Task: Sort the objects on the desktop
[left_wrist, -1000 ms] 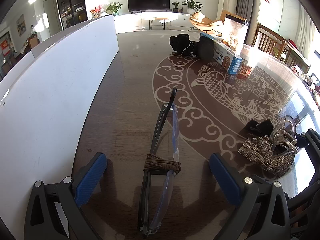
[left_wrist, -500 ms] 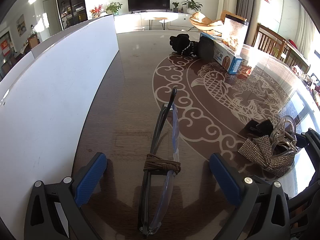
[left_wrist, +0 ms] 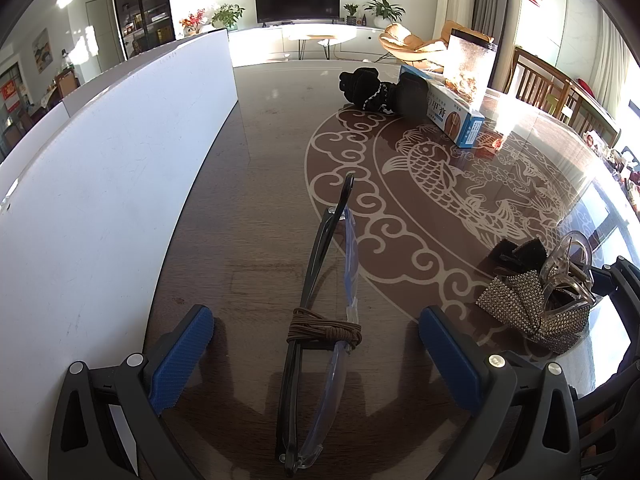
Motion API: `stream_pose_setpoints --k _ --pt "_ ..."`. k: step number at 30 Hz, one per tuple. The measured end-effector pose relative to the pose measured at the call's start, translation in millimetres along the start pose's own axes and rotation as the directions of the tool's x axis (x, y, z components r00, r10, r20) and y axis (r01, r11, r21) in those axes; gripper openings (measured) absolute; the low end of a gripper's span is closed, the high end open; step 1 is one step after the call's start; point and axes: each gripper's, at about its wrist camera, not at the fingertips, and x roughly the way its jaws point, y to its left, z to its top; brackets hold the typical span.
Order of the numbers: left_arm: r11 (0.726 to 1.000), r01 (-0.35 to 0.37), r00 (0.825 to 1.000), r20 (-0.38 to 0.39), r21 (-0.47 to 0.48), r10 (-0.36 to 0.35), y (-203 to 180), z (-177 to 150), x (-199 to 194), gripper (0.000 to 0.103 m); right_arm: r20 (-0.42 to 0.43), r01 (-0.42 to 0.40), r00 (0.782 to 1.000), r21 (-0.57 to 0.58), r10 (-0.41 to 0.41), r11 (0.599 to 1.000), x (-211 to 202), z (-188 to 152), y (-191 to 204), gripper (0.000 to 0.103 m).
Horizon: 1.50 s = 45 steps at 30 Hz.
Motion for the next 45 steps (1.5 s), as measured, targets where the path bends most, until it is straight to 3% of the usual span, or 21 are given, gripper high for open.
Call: stream_pose_setpoints --k 45 --pt "1.000 0.000 1.000 0.000 0.000 0.000 -0.1 0.0 -0.5 0.103 0.001 -0.009 1.000 0.004 0.009 1.000 0.4 0.5 -1.5 0.101"
